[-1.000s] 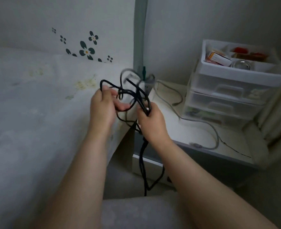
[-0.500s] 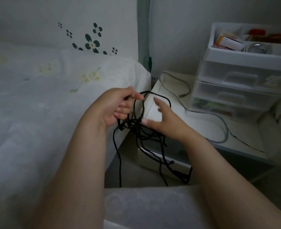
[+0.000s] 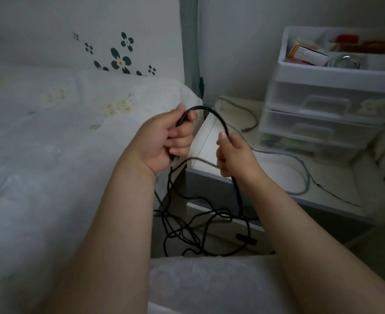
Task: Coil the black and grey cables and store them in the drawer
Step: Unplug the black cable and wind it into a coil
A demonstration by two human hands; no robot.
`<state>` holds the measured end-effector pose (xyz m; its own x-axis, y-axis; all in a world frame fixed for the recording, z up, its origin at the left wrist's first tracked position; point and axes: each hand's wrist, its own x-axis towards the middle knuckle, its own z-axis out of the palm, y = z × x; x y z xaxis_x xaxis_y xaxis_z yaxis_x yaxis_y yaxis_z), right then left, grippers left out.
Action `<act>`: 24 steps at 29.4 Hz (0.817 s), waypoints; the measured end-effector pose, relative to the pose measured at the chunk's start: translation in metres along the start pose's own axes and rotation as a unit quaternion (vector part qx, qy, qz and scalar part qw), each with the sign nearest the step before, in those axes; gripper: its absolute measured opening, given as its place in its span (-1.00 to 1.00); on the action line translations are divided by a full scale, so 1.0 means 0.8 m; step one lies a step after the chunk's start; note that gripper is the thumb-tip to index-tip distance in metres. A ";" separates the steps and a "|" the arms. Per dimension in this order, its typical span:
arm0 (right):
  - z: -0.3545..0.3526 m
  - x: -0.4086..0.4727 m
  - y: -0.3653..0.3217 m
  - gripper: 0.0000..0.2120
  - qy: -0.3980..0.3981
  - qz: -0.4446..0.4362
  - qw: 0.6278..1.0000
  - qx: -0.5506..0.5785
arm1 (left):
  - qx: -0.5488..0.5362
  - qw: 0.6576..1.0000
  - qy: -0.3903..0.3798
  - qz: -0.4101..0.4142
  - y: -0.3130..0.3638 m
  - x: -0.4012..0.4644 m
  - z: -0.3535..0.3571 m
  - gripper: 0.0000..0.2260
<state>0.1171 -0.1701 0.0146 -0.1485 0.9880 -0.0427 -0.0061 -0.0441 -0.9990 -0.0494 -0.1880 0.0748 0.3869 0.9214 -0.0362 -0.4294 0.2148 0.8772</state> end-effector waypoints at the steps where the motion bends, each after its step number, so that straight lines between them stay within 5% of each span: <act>1: 0.002 -0.001 0.002 -0.78 -0.016 0.017 0.999 -0.032 | -0.033 0.999 0.009 0.012 -0.003 0.003 0.004 -0.67; 6: 0.010 -0.017 0.014 -0.85 -0.122 -0.040 0.931 -0.342 | -0.087 0.991 0.074 0.071 -0.022 0.022 0.013 -0.60; 9: 0.015 -0.036 0.013 -0.75 -0.150 -0.074 0.867 -0.469 | 0.028 0.985 0.140 0.096 -0.030 0.032 0.016 -0.57; 15: 0.007 -0.050 -0.009 -0.68 -0.132 -0.157 0.807 -0.554 | 0.327 0.918 0.188 0.120 -0.050 0.038 0.033 -0.69; 18: -0.003 -0.052 -0.012 -0.72 -0.132 -0.194 0.816 -0.528 | 0.408 0.893 0.156 0.108 -0.055 0.042 0.032 -0.64; 24: -0.030 -0.038 -0.015 -0.83 -0.127 -0.170 0.908 -0.361 | 0.572 0.804 0.141 0.084 -0.059 0.043 0.033 -0.57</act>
<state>0.1454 -0.1962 0.0275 -0.4831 0.8565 0.1818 0.5416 0.4555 -0.7066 0.0056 -0.1751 0.0450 0.1317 0.9778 0.1631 0.6371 -0.2095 0.7417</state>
